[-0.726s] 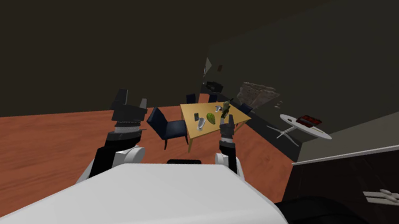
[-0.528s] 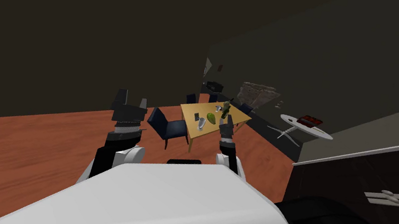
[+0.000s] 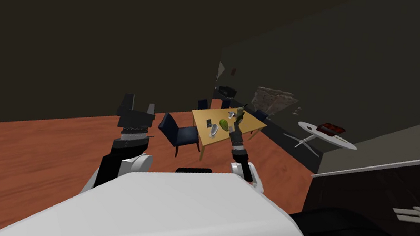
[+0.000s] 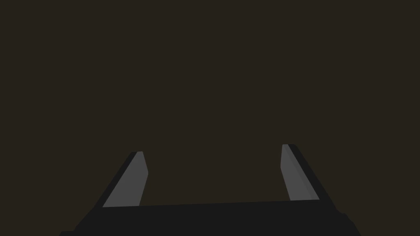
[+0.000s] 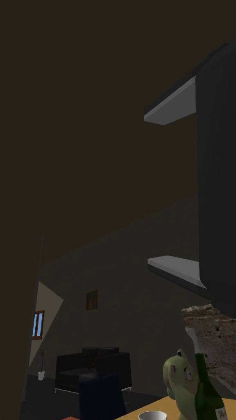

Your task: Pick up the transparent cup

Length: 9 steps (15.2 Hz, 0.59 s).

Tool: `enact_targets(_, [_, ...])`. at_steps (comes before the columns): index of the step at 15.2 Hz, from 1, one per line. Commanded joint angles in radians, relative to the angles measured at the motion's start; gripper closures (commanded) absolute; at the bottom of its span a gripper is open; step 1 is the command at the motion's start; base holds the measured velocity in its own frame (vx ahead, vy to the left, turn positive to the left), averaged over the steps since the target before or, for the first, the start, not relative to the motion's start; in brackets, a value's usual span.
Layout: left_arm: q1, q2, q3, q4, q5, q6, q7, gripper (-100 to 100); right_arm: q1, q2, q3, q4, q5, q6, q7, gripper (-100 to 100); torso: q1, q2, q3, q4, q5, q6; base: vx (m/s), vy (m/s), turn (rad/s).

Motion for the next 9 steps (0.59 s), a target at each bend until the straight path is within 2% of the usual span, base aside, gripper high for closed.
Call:
enact_targets(1, [0.0,0.0,0.0,0.0,0.0,0.0,0.0,0,-0.007,-0.049,-0.001,0.02,0.007,-0.002,0.002,-100,0.0,0.0,0.0,0.0,0.0,0.0,0.001,0.042,0.042])
enact_targets(2, [0.0,0.0,0.0,0.0,0.0,0.0,0.0,0,-0.017,-0.072,0.002,0.044,0.018,-0.001,0.006,-100,0.0,0.0,0.0,0.0,0.0,0.0,0.004,0.042,0.061])
enact_targets(3, [0.0,0.0,0.0,0.0,0.0,0.0,0.0,0,-0.017,-0.097,0.002,0.044,0.018,-0.001,0.006,-100,0.0,0.0,0.0,0.0,0.0,0.0,0.006,0.038,0.046])
enact_targets(4, [0.0,0.0,0.0,0.0,0.0,0.0,0.0,0,-0.017,-0.099,0.002,0.044,0.018,-0.001,0.006,-100,0.0,-0.001,0.0,0.0,0.0,0.0,0.004,0.024,0.011])
enact_targets(7, [0.0,0.0,0.0,0.0,0.0,0.0,0.0,0,-0.038,-0.175,0.009,0.099,0.045,-0.001,0.016,-100,-0.001,-0.001,0.0,0.0,0.0,0.0,0.004,0.03,0.062])
enact_targets(9, [0.0,0.0,0.0,0.0,0.0,0.0,0.0,0,-0.038,-0.204,0.009,0.099,0.045,-0.001,0.016,-100,-0.001,-0.001,-0.001,0.0,0.0,0.0,0.009,0.029,0.04])
